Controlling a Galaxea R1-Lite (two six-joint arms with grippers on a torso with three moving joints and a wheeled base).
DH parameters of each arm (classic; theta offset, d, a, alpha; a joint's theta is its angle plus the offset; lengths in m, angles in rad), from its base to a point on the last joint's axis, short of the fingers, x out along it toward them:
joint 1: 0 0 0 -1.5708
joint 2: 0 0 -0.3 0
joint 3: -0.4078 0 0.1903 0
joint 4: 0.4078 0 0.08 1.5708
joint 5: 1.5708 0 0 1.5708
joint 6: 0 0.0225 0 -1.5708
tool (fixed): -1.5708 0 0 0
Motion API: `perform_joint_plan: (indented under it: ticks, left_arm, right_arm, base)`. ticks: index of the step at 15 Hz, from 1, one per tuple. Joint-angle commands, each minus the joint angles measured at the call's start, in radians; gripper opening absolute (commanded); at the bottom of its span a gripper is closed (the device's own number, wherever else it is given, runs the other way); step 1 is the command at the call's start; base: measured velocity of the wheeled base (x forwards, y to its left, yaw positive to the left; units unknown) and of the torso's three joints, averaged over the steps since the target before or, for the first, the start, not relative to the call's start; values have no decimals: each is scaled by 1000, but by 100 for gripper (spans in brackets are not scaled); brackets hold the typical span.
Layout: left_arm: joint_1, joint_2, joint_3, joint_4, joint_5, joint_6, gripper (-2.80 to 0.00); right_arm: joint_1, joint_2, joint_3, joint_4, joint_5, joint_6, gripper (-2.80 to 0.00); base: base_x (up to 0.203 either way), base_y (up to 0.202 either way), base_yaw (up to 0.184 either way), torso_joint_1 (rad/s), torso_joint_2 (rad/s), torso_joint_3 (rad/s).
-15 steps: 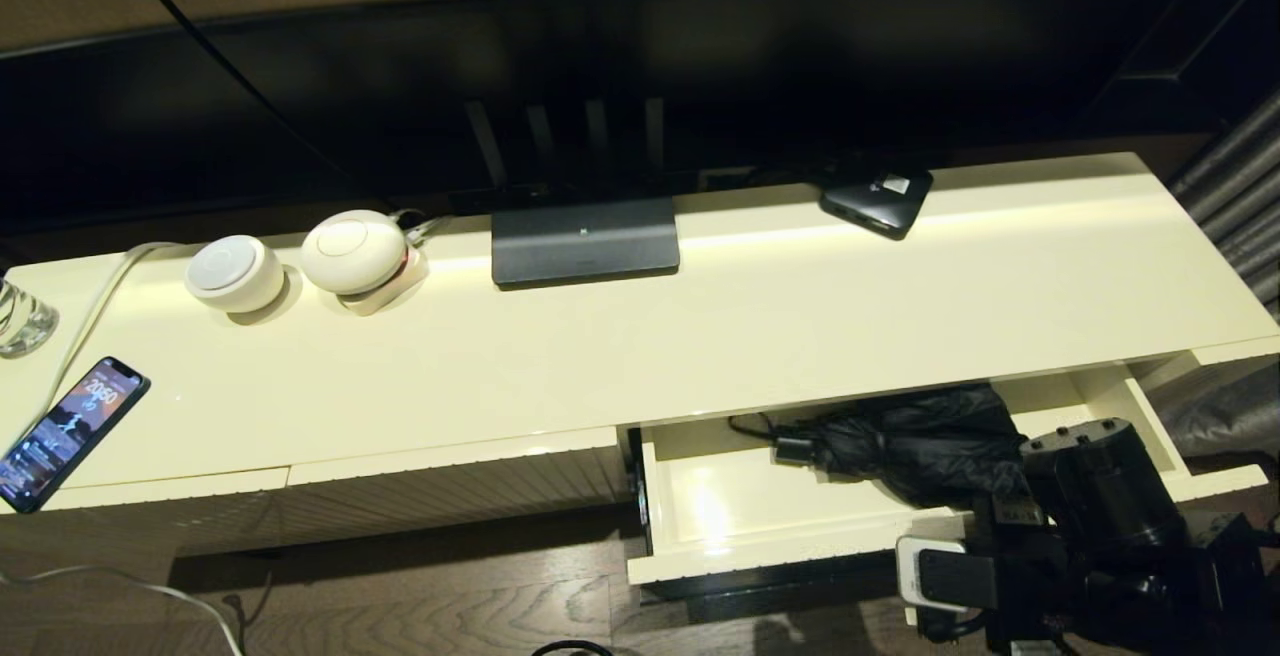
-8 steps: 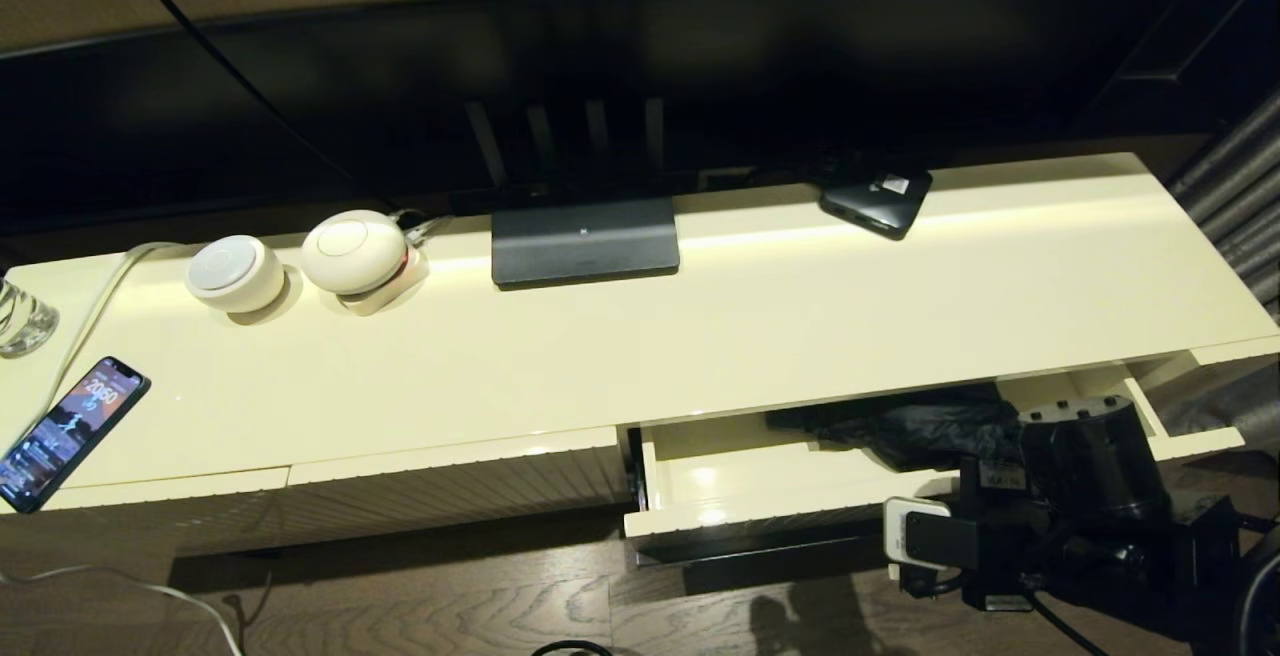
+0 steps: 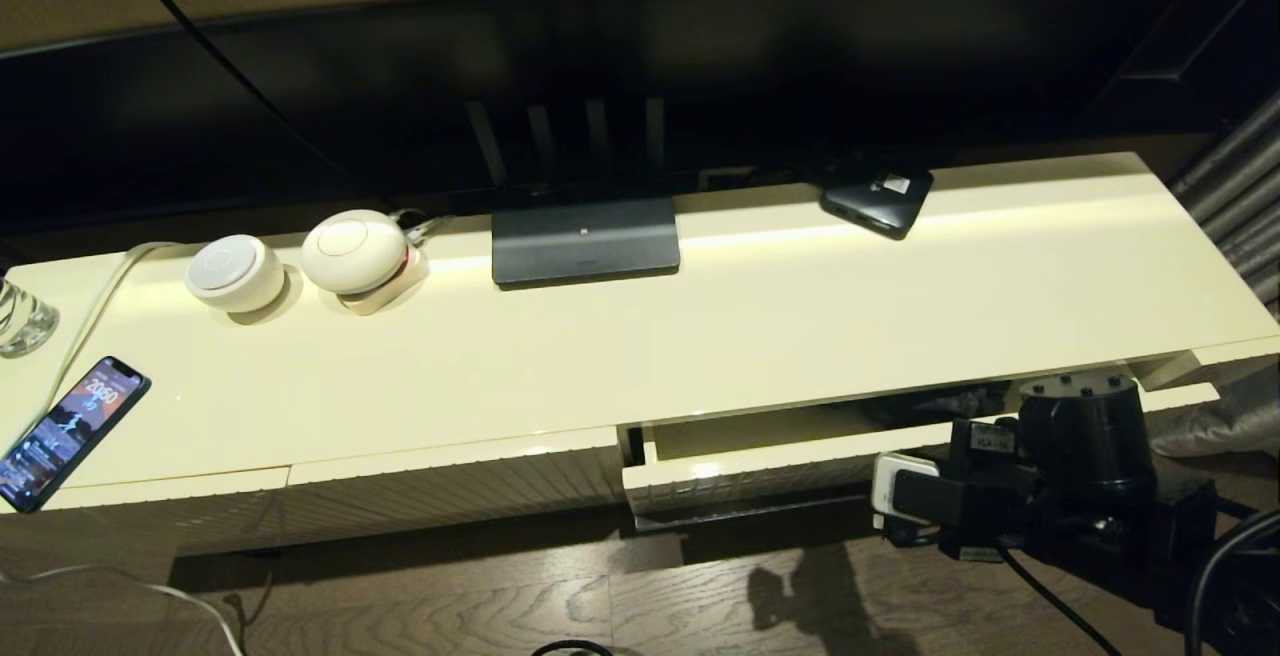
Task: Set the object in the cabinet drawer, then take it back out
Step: Close the drawer, then open the drawer
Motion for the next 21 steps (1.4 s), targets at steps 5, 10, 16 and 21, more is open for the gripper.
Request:
perform_joint_plan:
  ticks: [5, 10, 16, 21]
  left_arm:
    - [0, 1, 3, 0, 0, 0, -280]
    - [0, 1, 3, 1, 0, 0, -280]
    - [0, 1, 3, 0, 0, 0, -280]
    - [0, 1, 3, 0, 0, 0, -280]
  right_arm:
    - [-2, 82, -17, -188, -27, -16, -280]
    - [-3, 94, -18, -258, -27, -35, -280]
    - [-2, -82, 52, 35, -11, -49, -280]
    - [6, -247, 101, 389, 55, -52, -280]
  base:
    - [0, 0, 0, 0, 0, 0]
    - [0, 0, 0, 0, 0, 0]
    - [0, 0, 0, 0, 0, 0]
    - [0, 0, 0, 0, 0, 0]
